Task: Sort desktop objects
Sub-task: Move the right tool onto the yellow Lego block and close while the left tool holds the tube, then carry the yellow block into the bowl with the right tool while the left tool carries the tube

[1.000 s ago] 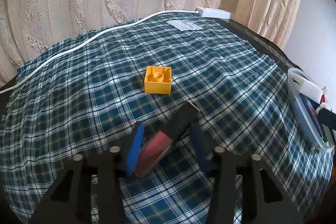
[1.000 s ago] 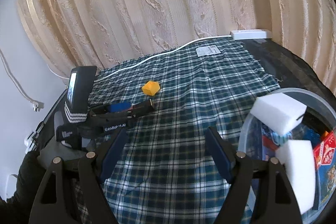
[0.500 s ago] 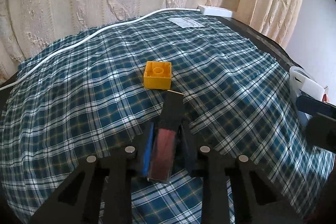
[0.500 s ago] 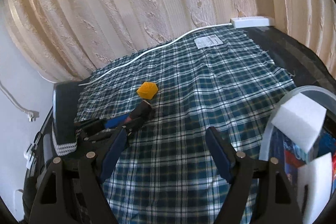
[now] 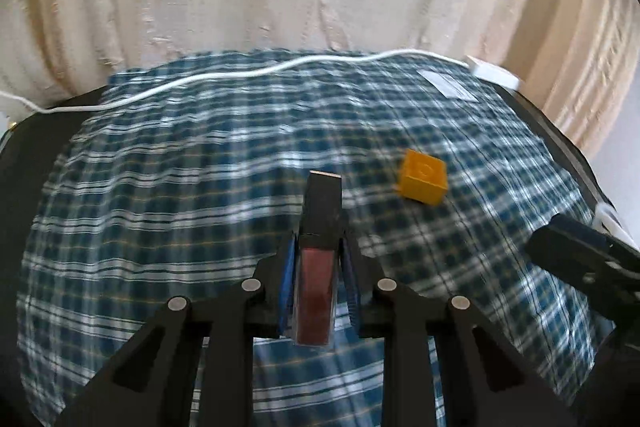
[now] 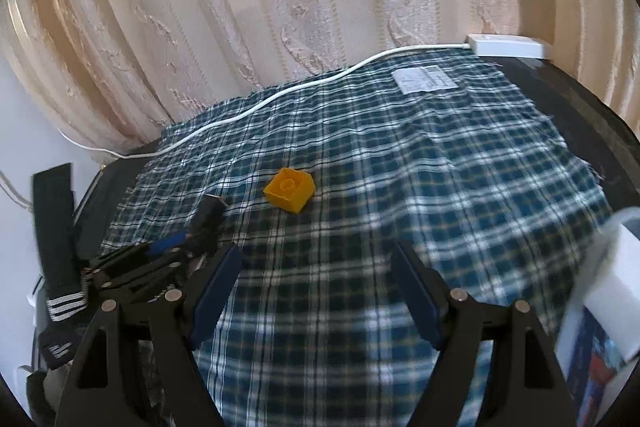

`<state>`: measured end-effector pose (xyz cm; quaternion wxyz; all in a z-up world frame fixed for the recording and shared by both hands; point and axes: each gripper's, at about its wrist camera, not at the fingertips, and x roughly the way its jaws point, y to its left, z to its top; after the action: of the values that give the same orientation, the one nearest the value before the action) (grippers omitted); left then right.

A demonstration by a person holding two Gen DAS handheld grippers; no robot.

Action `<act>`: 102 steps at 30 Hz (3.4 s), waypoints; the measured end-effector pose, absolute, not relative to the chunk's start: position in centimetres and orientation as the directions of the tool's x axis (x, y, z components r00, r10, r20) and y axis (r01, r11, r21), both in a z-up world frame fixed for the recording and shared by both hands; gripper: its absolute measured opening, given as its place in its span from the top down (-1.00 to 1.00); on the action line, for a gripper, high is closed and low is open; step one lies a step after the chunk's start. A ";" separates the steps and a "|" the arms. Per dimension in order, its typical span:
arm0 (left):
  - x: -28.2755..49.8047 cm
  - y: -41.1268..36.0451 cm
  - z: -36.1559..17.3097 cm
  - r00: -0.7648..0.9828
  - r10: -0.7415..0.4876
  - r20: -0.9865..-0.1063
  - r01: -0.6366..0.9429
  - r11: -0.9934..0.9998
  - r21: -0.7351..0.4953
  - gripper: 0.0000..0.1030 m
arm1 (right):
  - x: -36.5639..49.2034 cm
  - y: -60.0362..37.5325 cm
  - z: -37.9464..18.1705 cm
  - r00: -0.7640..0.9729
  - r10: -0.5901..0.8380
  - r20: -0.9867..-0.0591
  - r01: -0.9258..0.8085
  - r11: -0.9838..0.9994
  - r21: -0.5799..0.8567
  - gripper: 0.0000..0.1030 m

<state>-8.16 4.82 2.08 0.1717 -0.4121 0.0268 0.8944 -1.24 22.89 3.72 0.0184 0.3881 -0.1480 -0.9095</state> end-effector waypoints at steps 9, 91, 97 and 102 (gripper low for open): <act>-8.5 3.4 2.1 -0.612 0.276 -0.742 -0.293 -0.950 -0.112 0.54 | -5.4 21.2 2.7 -0.668 -0.152 -0.729 -0.065 -0.963 0.261 -0.29; -1.2 10.1 5.3 -0.501 0.522 -0.690 -0.576 -0.796 -0.185 0.55 | 14.8 31.9 11.5 -0.804 0.175 -0.568 -0.358 -0.906 0.228 0.05; -0.4 10.6 4.5 -0.478 0.509 -0.715 -0.590 -0.790 -0.168 0.53 | 17.0 35.3 10.6 -0.773 0.257 -0.581 -0.458 -0.859 0.229 0.04; -0.1 10.1 3.2 -0.472 0.466 -0.749 -0.558 -0.815 -0.156 0.39 | 17.8 37.6 9.2 -0.751 0.247 -0.613 -0.485 -0.836 0.257 -0.06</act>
<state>-0.06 10.11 3.24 0.2990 -0.4181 0.0550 0.8560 17.77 37.63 9.20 -0.2004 0.2908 -0.2047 -0.9129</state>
